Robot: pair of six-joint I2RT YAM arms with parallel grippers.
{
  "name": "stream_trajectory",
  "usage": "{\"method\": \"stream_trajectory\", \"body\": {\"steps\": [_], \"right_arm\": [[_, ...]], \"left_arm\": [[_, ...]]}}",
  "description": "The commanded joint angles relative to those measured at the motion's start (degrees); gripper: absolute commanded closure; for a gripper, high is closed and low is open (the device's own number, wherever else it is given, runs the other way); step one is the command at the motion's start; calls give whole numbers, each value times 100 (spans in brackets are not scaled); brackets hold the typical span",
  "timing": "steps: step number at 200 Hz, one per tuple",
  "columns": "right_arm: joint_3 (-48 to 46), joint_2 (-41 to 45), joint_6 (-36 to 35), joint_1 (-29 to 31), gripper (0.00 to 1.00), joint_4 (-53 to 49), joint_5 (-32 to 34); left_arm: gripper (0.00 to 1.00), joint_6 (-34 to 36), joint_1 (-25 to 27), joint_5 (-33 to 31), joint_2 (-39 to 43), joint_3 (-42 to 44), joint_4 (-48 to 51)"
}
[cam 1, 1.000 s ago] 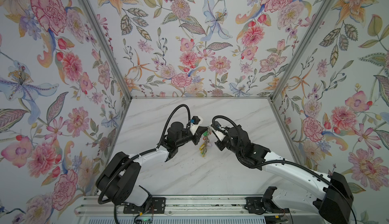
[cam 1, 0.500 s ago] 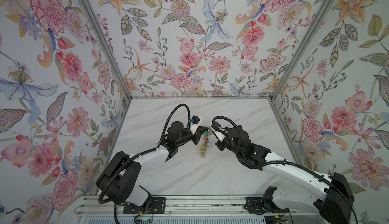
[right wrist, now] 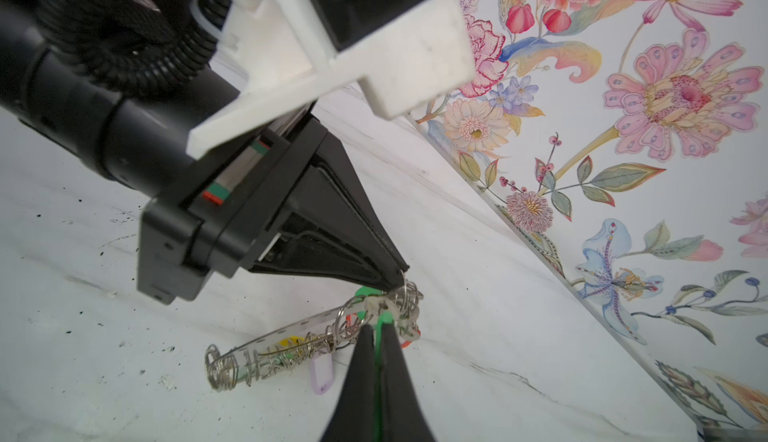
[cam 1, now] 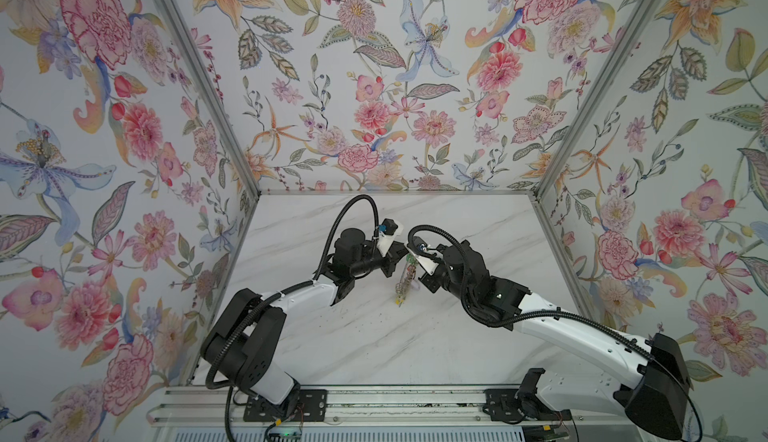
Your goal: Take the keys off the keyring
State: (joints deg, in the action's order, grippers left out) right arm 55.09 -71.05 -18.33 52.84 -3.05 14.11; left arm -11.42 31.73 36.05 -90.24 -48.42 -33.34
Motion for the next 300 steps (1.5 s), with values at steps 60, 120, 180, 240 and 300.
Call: {"method": "stream_trajectory", "body": {"steps": [60,120,180,240,300], "right_arm": [[86,576,208,406,100,71,-818],[-681,1061,790,-149,100,-21,-725],[-1041,1094,935,-357,100,281,-809],[-1480,961,1179,-603,100,807,-1066],[-1850,730,1373,-827,100,1252,-1264]], "left_arm": [[100,-258,-799,-2726,-155,227,627],[100,-538,-842,-2617,262,755,-460],[100,-842,-861,-1924,478,1303,-1869],[100,-1365,-861,-1001,464,1445,-3325],[100,-1855,-861,-245,291,1234,-4085]]}}
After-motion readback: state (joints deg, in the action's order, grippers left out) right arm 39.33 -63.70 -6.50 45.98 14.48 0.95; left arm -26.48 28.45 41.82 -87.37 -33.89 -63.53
